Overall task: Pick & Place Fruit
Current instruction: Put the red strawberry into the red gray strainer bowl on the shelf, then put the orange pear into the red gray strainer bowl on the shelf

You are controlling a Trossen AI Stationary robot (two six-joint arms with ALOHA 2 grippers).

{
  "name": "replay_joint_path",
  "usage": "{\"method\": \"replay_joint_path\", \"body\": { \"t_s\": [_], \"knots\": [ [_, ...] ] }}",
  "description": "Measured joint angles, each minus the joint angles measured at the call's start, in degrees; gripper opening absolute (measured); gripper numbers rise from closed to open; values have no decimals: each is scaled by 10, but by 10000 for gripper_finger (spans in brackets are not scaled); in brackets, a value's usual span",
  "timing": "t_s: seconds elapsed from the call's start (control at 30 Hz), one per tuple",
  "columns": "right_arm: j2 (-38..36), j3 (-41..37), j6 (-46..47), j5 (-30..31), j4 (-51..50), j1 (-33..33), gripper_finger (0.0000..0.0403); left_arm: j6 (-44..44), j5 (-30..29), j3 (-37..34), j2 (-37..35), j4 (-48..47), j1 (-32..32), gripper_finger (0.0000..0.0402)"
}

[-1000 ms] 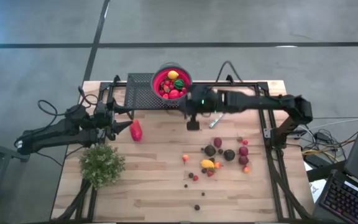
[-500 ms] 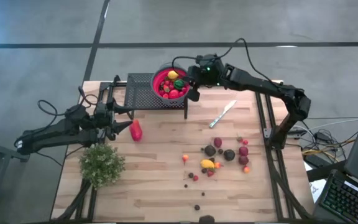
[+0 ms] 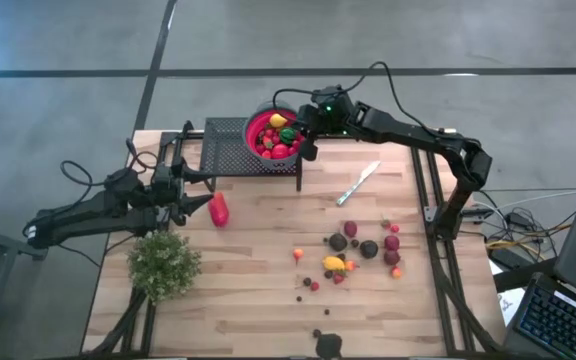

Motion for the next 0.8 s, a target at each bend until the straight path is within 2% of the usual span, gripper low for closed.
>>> {"method": "replay_joint_path", "body": {
  "t_s": [0.17,0.4,0.6,0.8],
  "knots": [
    [0,3,2,0,-4,0,54,0,0,0,0,0,0,312],
    [-7,20,-6,0,-23,10,130,0,0,0,0,0,0,312],
    [-24,35,-26,0,-62,49,178,0,0,0,0,0,0,312],
    [-41,35,-33,0,-110,118,204,0,0,0,0,-1,0,312]
  ]
}}
